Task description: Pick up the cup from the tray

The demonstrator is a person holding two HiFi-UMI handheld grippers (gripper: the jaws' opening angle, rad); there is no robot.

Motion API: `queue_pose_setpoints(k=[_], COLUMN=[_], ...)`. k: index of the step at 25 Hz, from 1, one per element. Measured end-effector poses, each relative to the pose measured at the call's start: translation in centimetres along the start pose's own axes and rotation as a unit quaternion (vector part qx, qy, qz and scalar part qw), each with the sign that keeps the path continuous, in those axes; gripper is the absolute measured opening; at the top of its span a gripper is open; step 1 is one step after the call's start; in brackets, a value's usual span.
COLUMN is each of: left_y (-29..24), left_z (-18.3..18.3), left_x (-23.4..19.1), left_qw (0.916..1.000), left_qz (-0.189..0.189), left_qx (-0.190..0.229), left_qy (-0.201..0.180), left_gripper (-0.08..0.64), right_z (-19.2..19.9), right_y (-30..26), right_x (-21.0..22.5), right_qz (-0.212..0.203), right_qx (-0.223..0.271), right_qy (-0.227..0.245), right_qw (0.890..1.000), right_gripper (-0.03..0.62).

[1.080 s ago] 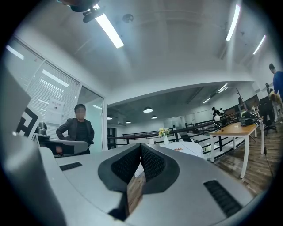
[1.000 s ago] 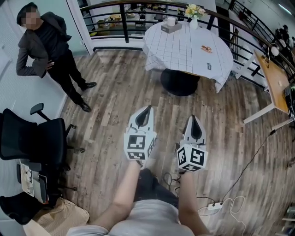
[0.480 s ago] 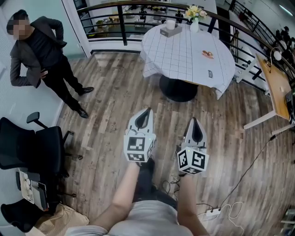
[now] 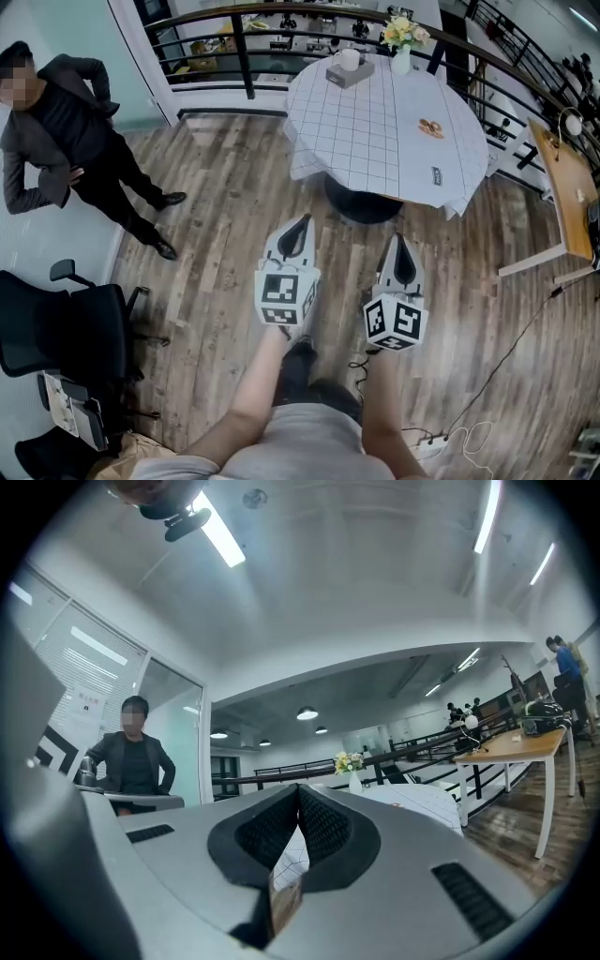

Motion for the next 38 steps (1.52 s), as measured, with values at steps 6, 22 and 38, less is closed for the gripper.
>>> queue_pose_setpoints(k=[6,22,38], left_y=[-4.8,-17.3,-32.5], left_z=[-0.4,-0.6,-3.7], left_x=[-2.4,-4.7,-4.0], left_qw=[1.0000,0.9998,0.9994], left_qz=[0.009,-0.010,-0.030], left_qx=[-0.002,-0.009,-0.010], left_qy=[0.000,0.017,0.014], left_gripper=[0.006,0.006,0.006], right_z=[0.6,0.9,-1.2], right_y=[-5.1,-17.5,-32.1], right_x=[-0.1,5.1,12.2], right_qz=[0.005,-0.001,-0.044], right_qx=[-0.009,-0.016,-0.009], right_qy=[0.002,-0.006,-0.009], right_qw=[1.000,1.000,0.999], right_gripper=[0.008,0.008,0.008])
Point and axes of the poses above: the fingertips, and each gripper's own axes: y backward along the fingers, x to its right, z out of its underside, the point moved 4 cm from there along y, backward along the fingers, and after that the axes turned 3 degrees about -x, right-handed, at the moved point
